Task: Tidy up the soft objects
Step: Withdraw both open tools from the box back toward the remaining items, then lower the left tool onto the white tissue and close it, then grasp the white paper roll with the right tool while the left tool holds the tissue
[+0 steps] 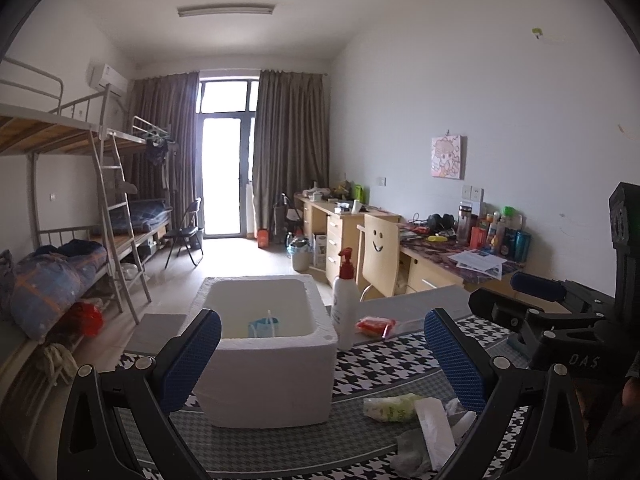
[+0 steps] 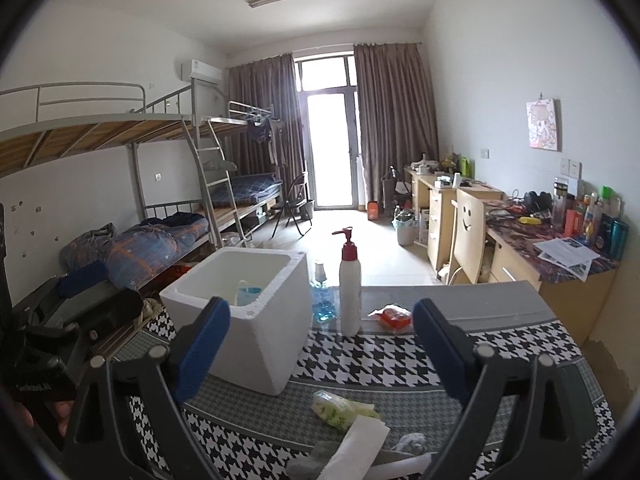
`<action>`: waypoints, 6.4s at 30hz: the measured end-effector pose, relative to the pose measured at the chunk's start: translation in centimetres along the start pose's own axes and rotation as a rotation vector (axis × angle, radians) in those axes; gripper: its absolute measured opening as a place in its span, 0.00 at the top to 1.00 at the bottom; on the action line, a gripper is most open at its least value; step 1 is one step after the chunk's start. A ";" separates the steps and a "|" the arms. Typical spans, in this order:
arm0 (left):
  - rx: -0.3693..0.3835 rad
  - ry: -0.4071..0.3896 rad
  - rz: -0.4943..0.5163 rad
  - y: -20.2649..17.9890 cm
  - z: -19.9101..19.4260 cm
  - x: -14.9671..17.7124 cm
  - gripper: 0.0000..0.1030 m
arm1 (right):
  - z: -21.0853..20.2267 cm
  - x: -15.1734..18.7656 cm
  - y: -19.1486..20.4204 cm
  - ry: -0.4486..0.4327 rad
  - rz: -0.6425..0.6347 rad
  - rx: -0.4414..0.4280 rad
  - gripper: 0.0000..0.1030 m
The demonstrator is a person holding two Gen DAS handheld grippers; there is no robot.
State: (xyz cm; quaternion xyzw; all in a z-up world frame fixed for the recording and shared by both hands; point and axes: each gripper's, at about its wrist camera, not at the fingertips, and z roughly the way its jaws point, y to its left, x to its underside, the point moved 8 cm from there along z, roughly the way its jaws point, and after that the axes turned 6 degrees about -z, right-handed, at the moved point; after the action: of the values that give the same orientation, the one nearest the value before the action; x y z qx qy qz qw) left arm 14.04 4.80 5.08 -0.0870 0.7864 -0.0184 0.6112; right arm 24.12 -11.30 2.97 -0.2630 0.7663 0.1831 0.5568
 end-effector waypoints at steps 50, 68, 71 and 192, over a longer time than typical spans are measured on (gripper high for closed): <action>0.113 0.089 -0.006 -4.7 2.8 6.2 0.01 | -3.5 6.4 -5.1 0.028 0.060 0.179 0.07; 0.117 0.189 0.010 -6.0 4.6 9.8 0.01 | -3.2 9.7 -7.0 0.103 0.094 0.230 0.07; 0.121 0.208 0.008 -6.1 5.0 10.2 0.01 | -3.1 10.2 -7.4 0.116 0.112 0.228 0.07; 0.269 0.430 0.044 -7.0 6.6 16.0 0.91 | 1.9 16.3 -7.7 0.406 0.237 0.148 0.84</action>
State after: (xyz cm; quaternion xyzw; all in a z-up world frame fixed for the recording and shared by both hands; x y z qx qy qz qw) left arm 17.38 -4.11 -11.01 0.0183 0.8906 -0.1276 0.4362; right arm 26.29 -19.55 -12.97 -0.1611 0.8994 0.1338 0.3837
